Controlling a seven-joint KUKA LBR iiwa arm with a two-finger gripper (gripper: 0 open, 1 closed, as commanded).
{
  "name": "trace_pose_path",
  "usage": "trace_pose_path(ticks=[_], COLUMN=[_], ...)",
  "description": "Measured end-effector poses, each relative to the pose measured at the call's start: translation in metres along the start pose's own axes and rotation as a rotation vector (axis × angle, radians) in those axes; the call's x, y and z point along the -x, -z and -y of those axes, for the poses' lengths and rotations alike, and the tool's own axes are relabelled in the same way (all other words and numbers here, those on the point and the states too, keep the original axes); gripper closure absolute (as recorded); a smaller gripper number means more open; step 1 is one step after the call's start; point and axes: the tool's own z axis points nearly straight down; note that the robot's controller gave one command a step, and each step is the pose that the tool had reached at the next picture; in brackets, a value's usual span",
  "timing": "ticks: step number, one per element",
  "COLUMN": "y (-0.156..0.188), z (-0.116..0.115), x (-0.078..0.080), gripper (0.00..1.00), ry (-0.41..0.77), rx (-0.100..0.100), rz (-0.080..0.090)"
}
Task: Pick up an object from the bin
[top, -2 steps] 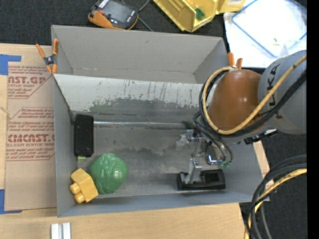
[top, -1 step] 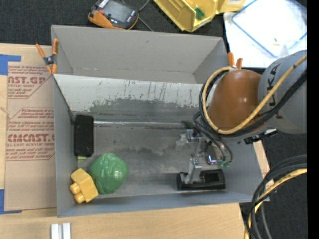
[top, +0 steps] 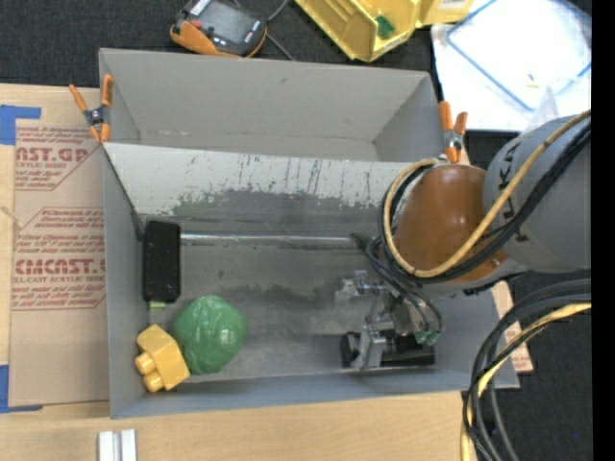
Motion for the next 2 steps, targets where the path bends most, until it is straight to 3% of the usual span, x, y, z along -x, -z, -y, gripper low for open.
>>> trace_pose_path(ticks=[1, 2], y=[-0.001, -0.016], z=[0.022, 0.074], x=[0.076, 0.013], gripper=[0.0, 0.0], ry=[0.042, 0.15], rx=[-0.001, 0.0], rz=[0.011, -0.004])
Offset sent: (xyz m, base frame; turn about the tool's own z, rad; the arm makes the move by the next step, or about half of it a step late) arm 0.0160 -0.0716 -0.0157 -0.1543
